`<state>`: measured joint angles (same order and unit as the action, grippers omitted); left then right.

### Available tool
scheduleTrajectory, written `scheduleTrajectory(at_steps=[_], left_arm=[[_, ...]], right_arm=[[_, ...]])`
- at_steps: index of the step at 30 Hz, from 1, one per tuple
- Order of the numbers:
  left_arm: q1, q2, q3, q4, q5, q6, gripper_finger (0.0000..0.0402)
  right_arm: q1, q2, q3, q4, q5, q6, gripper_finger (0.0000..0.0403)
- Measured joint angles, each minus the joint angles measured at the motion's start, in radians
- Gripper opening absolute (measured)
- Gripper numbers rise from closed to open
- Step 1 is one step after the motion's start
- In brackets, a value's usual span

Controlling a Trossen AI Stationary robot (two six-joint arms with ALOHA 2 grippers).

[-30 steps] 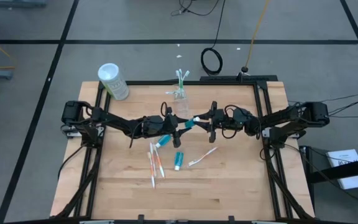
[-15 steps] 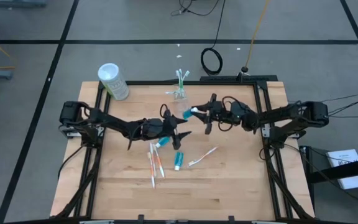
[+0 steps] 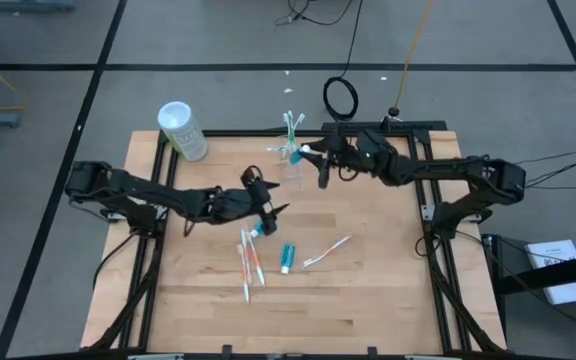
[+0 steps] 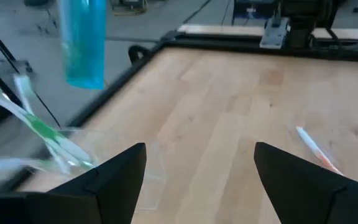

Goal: Pick & Place toothbrushing station
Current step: Put the blue mouthwash bottle into the transparent organizer

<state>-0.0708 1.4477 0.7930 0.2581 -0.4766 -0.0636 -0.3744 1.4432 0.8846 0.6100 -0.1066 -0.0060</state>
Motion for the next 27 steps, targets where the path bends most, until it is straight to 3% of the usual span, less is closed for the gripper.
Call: scheduleTrajectory(at_steps=[6,13,20,27], left_arm=[[0.02,-0.098,-0.08,0.093,-0.005,0.047,0.0306],[0.066,-0.101,-0.187,0.223,-0.021,0.006,0.0302],[0.09,-0.101,-0.218,0.228,-0.022,-0.029,0.0308],[0.09,-0.101,-0.219,0.223,-0.022,-0.023,0.0312]], right_arm=[[-0.054,0.1,0.054,-0.004,-0.077,0.031,0.0092],[-0.102,0.253,0.177,-0.095,-0.082,0.012,0.0093],[-0.133,0.366,0.246,-0.182,-0.082,-0.005,0.0093],[-0.133,0.392,0.246,-0.229,-0.082,-0.006,0.0093]])
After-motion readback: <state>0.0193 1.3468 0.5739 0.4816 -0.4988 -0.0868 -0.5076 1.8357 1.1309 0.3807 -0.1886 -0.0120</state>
